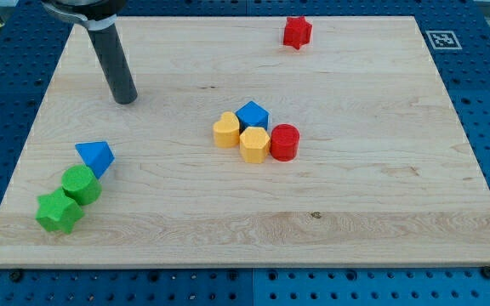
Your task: Move the arm above the blue cube
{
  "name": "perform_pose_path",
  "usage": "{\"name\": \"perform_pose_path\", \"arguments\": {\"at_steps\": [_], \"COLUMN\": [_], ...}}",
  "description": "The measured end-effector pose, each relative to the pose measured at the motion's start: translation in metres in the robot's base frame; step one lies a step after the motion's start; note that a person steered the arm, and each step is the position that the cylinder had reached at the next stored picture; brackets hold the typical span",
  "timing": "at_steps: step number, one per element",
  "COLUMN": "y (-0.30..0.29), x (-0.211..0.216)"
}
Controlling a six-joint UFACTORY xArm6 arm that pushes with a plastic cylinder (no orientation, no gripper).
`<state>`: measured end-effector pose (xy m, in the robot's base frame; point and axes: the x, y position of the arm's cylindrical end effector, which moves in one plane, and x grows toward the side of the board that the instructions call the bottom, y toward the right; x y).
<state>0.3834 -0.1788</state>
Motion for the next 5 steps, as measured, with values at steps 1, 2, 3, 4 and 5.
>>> {"name": "perform_pose_path", "arguments": {"at_steps": [1, 2, 3, 4, 5], "y": [0.000, 0.010, 0.023, 0.023, 0.023], "x": [-0.001, -0.011, -0.021, -0.022, -0.024]}}
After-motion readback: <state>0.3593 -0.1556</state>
